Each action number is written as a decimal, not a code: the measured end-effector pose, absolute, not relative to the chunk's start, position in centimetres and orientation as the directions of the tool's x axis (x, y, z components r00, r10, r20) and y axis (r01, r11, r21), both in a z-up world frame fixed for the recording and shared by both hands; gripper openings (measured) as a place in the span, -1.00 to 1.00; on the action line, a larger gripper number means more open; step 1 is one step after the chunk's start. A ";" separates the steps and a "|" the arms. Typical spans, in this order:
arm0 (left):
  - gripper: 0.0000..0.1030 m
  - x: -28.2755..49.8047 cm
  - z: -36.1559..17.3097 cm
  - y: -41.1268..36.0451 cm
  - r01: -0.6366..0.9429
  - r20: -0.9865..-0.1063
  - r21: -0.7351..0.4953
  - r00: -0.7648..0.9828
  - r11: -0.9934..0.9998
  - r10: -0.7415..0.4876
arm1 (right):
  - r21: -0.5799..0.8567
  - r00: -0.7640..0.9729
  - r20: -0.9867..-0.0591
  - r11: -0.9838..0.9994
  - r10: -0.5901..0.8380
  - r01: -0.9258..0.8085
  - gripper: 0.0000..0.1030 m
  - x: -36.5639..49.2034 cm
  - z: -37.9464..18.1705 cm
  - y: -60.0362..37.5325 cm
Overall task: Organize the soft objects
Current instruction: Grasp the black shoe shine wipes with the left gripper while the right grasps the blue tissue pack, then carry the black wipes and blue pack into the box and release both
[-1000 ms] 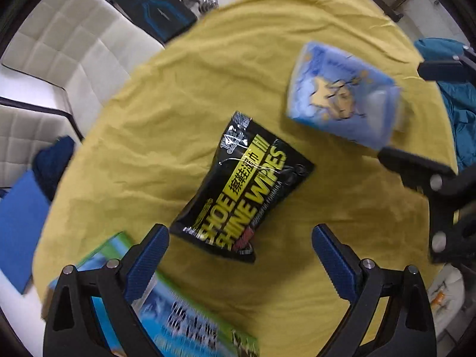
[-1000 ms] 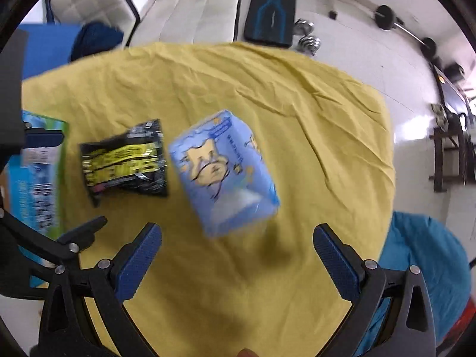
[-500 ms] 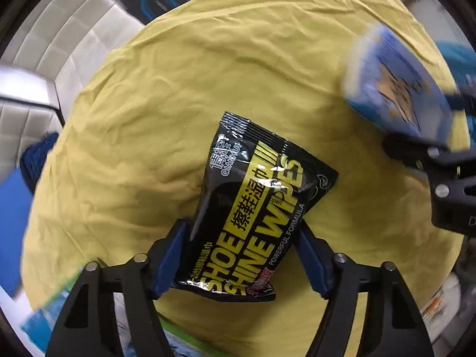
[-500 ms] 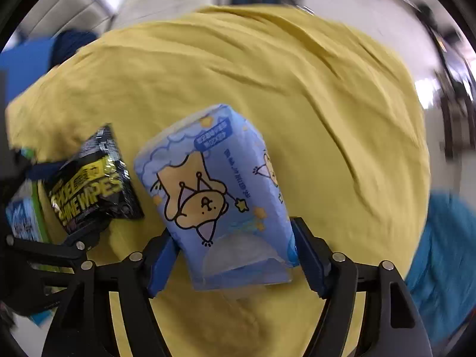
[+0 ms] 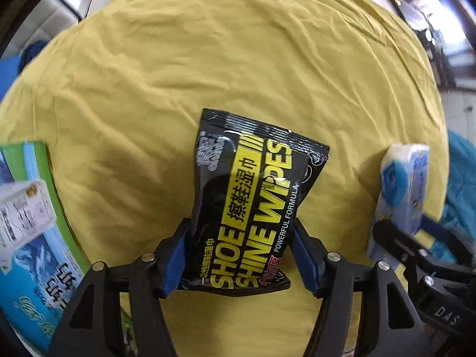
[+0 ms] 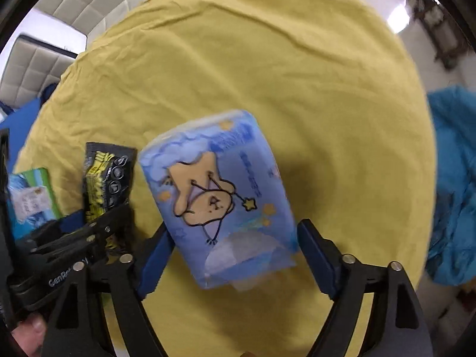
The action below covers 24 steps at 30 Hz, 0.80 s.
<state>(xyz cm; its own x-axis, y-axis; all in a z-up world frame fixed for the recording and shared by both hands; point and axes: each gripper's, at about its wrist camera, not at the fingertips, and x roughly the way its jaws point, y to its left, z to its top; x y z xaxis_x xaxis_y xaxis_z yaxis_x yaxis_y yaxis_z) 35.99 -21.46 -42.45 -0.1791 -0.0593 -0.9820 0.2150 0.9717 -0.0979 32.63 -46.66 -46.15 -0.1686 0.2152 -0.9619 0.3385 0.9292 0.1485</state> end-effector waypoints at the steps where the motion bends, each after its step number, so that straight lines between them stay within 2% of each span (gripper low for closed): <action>1: 0.22 35.8 -42.4 -21.9 0.236 -0.984 -0.080 -0.175 0.968 -0.039 | 0.128 -0.150 -0.972 0.943 0.181 0.308 0.66 32.4 -45.7 -46.1; 5: 0.13 35.1 -42.0 -23.4 0.254 -0.991 -0.030 -0.135 0.967 0.005 | 0.077 -0.140 -0.983 0.964 0.116 0.255 0.62 33.5 -46.0 -45.0; 6: 0.09 35.1 -41.9 -23.5 0.245 -0.992 -0.027 -0.130 0.969 0.005 | 0.074 -0.144 -0.983 0.961 0.116 0.265 0.56 33.7 -46.3 -45.0; 7: 0.04 34.8 -41.6 -23.3 0.222 -0.992 -0.034 -0.129 0.975 -0.005 | 0.080 -0.141 -0.982 0.957 0.123 0.278 0.32 33.8 -46.4 -45.0; 9: 0.02 33.8 -41.3 -21.7 0.186 -0.991 -0.045 -0.132 0.981 -0.020 | 0.085 -0.144 -0.980 0.939 0.140 0.332 0.20 33.7 -46.7 -46.2; 14: 0.02 31.4 -41.5 -21.1 0.169 -0.990 -0.037 -0.142 0.985 -0.013 | 0.121 -0.137 -0.972 0.906 0.192 0.406 0.12 32.5 -46.6 -48.7; 18: 0.05 29.9 -41.7 -22.2 0.219 -0.992 0.009 -0.118 0.976 0.036 | 0.099 -0.142 -0.976 0.917 0.165 0.386 0.12 32.4 -47.4 -49.6; 24: 0.05 30.7 -41.9 -22.0 0.209 -0.994 0.003 -0.103 0.978 0.025 | 0.062 -0.163 -0.979 0.939 0.123 0.339 0.11 31.0 -48.1 -47.7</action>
<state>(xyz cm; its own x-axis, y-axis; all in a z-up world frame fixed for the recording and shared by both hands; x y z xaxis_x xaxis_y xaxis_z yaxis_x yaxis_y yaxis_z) 30.69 -22.02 -41.94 -0.1029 0.0254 -0.9944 0.2091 0.9779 0.0034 31.04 -47.74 -48.08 -0.1628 0.1234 -0.9789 0.3386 0.9389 0.0620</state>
